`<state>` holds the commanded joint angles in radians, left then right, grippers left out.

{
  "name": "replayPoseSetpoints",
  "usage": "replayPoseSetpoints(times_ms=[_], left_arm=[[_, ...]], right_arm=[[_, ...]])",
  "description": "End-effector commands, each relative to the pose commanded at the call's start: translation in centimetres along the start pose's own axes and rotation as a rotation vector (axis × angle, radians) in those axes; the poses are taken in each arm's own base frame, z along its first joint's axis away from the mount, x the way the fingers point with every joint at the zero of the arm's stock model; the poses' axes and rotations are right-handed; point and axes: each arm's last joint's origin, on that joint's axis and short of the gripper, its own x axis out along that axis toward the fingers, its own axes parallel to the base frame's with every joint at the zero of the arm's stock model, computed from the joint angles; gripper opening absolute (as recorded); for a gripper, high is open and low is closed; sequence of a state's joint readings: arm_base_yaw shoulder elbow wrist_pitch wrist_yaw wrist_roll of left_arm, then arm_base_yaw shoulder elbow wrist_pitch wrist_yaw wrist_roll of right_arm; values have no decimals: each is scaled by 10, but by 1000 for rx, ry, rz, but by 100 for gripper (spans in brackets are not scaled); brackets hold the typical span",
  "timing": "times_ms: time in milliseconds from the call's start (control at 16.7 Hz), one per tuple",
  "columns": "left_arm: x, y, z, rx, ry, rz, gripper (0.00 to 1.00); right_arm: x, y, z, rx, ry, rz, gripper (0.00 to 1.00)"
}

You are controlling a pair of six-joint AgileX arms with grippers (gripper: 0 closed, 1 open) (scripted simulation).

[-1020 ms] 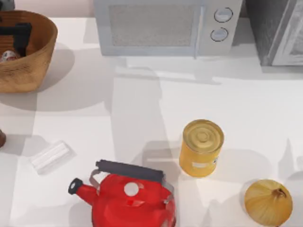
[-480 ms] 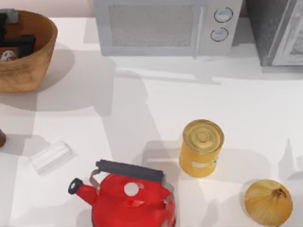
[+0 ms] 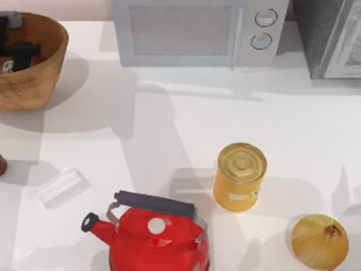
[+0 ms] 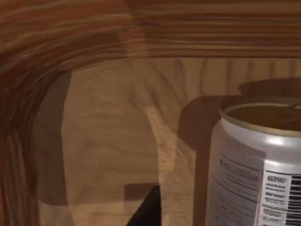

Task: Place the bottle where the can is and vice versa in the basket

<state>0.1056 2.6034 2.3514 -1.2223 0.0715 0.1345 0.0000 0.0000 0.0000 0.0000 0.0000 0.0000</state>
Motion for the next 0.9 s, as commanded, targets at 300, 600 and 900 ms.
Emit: replayPoseSetpoints(times_ms=[300,600,900], left_arm=[[0,0,0,0,0,0,10],[0,0,0,0,0,0,0],[-21,-1,-5,-10,-17,7,0]], right_arm=[[0,0,0,0,0,0,100],[0,0,0,0,0,0,100],[0,0,0,0,0,0,100]])
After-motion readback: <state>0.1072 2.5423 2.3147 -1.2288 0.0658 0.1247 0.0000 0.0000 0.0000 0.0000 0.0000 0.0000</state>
